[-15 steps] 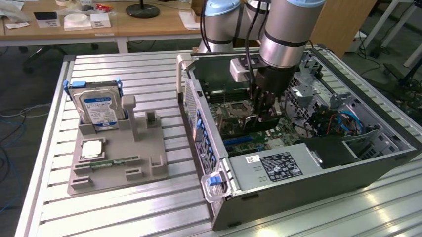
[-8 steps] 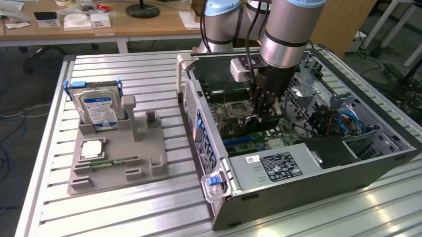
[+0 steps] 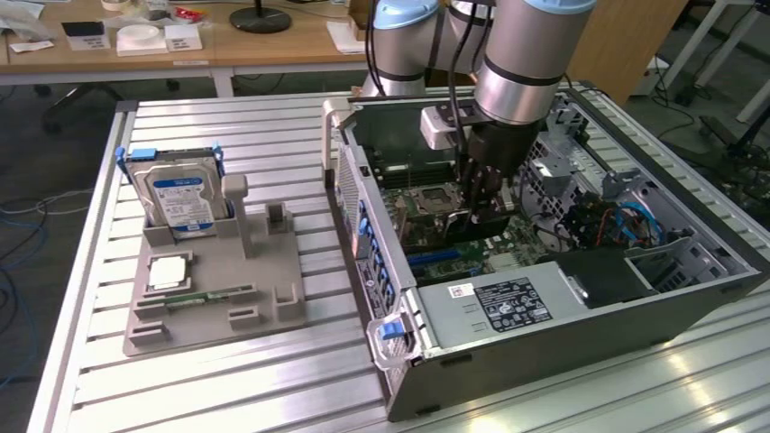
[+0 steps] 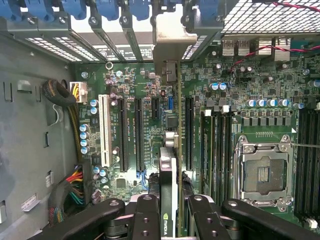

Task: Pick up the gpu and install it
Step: 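Insert the gpu into the slot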

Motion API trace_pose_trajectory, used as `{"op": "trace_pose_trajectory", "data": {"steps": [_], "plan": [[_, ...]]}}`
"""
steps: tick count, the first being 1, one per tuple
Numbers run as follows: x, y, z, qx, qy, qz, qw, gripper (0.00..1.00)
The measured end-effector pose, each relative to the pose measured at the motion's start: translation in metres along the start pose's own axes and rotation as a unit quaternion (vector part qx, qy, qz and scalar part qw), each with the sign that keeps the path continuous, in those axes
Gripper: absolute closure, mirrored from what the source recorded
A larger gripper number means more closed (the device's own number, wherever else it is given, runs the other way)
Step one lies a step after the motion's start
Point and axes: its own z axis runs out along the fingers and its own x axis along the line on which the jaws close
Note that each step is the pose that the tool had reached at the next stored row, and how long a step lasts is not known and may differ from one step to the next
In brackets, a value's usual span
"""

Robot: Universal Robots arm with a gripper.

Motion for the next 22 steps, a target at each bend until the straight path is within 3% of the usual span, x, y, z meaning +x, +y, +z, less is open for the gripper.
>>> {"op": "trace_pose_trajectory", "data": {"steps": [22], "plan": [[-0.0001, 0.0044, 0.0064, 0.0001, -0.0001, 0.000, 1.0000, 0.74]]}}
